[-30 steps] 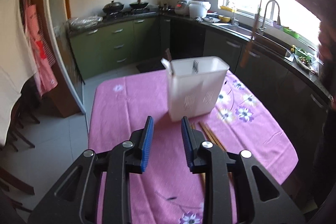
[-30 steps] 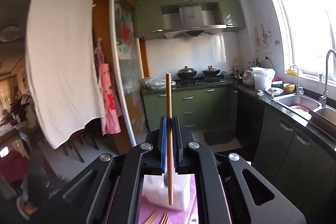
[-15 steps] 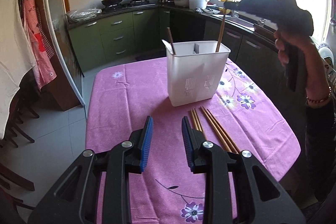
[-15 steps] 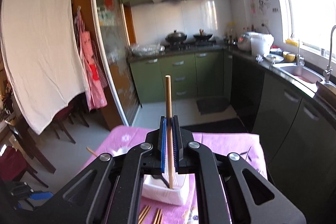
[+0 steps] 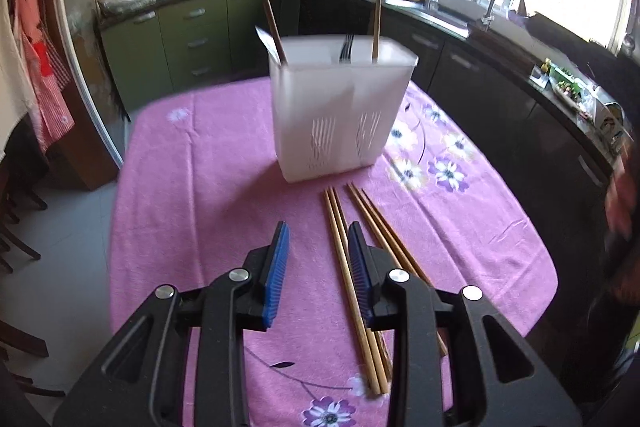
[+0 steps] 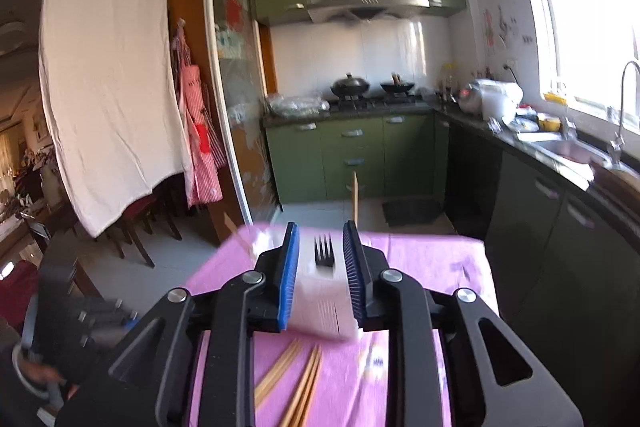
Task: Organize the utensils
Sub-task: 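Lower the chopstick into the holder and open the right gripper, then move the left gripper back toward the remaining chopsticks while the right withdraws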
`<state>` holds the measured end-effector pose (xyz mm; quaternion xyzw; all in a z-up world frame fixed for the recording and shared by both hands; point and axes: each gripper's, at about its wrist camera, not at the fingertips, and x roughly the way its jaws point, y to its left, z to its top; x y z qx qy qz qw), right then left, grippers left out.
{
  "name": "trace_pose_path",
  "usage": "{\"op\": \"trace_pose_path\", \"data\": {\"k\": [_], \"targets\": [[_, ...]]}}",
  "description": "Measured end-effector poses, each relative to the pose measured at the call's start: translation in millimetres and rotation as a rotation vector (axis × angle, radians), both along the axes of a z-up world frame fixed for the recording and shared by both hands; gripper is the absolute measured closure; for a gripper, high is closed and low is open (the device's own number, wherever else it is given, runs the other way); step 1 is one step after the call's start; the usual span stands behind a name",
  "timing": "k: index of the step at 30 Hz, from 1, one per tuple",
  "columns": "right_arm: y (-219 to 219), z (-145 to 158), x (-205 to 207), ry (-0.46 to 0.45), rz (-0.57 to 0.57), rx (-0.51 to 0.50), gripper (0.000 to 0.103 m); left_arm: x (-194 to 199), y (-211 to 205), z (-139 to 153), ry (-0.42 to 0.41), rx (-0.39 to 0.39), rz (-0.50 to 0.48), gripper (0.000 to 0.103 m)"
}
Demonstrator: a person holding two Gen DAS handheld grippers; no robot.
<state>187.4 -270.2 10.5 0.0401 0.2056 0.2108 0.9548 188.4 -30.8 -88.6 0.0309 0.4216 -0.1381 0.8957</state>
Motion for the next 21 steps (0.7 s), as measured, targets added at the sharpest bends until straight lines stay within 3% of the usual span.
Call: {"op": "trace_pose_path", "data": {"k": [3,10,13,21], "targets": [[-7.8,-42.4,-11.3,0.091,-0.031,0.002,0.079,17.2,-5.5,-23.6,0.076,-0.013,0.007,0.074],[-17.8,-104.5,-9.7,0.247,-0.048,0.017,0.073,55.8,-21.0,-71.6,0.264,-0.045,-0.002,0.082],[-18.9,-128.2,-8.1,0.302,-0.055,0.015,0.073,67.3,-27.6,-82.0,0.298,-0.026,-0.002,0.088],[-20.0,-153.5,2.9,0.359,-0.048,0.019,0.073,79.4,-36.6,-96.6,0.336,0.011,0.0,0.09]]}}
